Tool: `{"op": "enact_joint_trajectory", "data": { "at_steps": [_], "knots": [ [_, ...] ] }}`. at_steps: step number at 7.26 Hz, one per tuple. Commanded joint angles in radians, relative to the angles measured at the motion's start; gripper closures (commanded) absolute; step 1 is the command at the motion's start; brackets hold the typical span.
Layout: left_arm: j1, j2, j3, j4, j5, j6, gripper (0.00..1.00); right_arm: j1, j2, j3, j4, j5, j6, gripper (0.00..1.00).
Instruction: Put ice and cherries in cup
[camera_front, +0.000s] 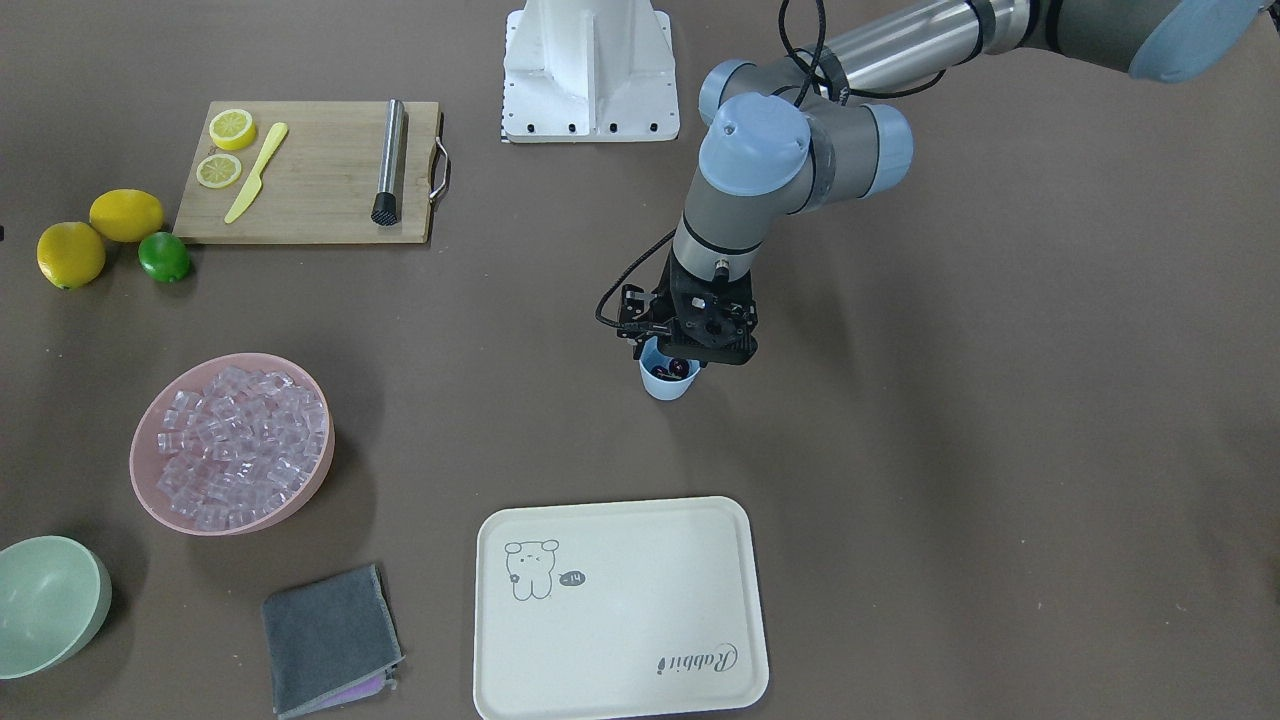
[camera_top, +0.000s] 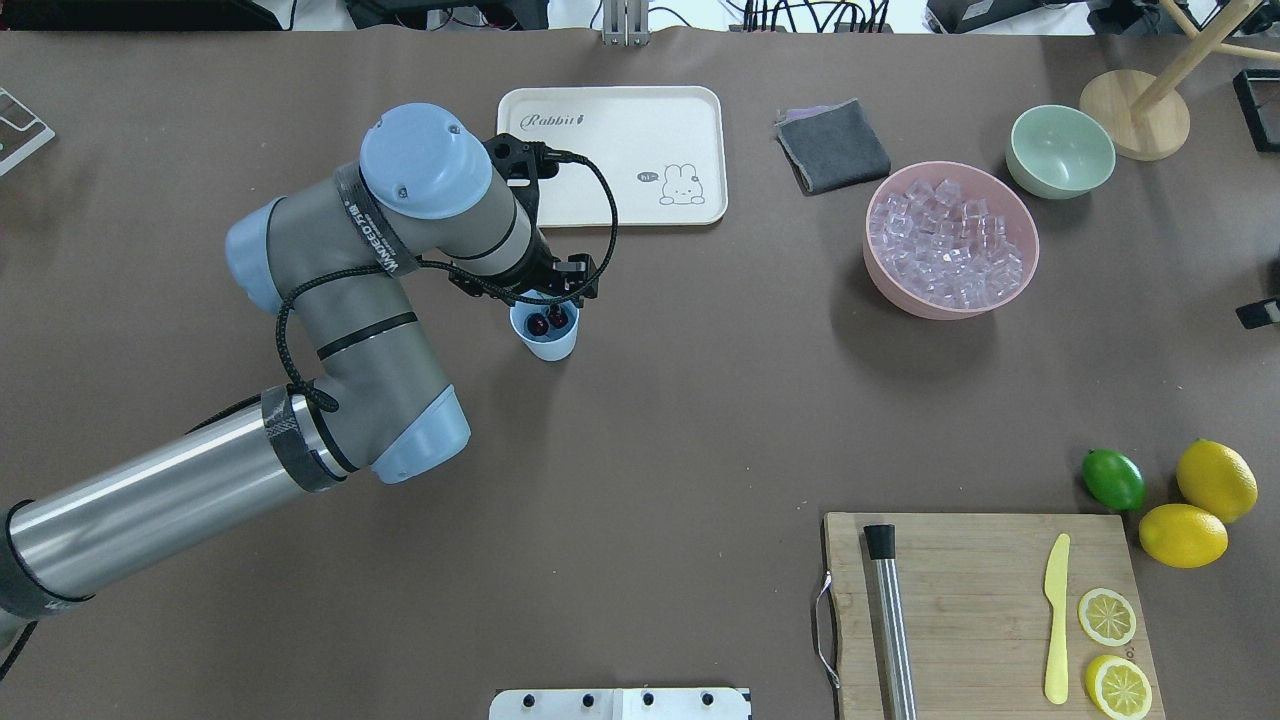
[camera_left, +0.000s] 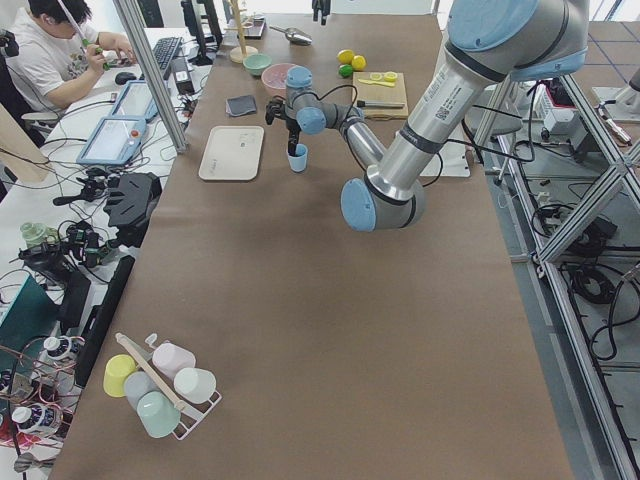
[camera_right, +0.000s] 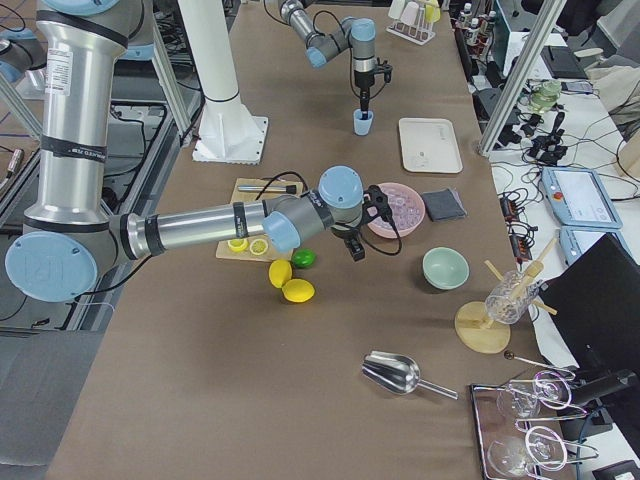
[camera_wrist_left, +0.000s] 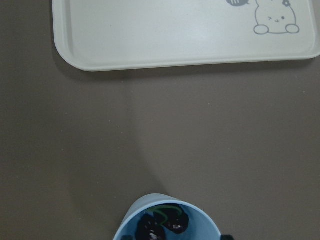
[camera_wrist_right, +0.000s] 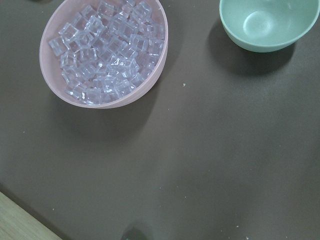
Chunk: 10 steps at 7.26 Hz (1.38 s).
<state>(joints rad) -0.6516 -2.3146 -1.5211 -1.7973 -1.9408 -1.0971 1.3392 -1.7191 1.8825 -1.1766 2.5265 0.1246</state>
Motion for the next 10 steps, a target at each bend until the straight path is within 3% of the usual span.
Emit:
{"op": "enact_joint_trajectory", "data": {
  "at_steps": [1, 2, 3, 6, 8, 10],
  "knots": [
    [-0.080, 0.068, -0.092, 0.009, -0.007, 0.005, 0.03, 0.000, 0.000, 0.001, 0.000, 0.000, 0.001, 0.06],
    [-0.167, 0.163, -0.153, 0.012, -0.041, 0.064, 0.03, 0.000, -0.004, 0.001, 0.000, -0.002, 0.000, 0.06],
    [-0.288, 0.240, -0.154, 0.019, -0.134, 0.211, 0.03, 0.000, -0.011, 0.001, 0.000, -0.002, 0.000, 0.06],
    [-0.677, 0.553, -0.125, 0.021, -0.327, 0.939, 0.03, 0.001, -0.016, -0.002, 0.000, -0.002, 0.000, 0.03],
    [-0.912, 0.757, -0.114, 0.018, -0.406, 1.275, 0.03, 0.001, -0.033, -0.009, -0.003, -0.003, 0.001, 0.02],
    [-0.970, 0.843, -0.140, 0.001, -0.464, 1.304, 0.03, 0.001, -0.022, -0.029, -0.005, -0.003, 0.001, 0.01]
  ]
}}
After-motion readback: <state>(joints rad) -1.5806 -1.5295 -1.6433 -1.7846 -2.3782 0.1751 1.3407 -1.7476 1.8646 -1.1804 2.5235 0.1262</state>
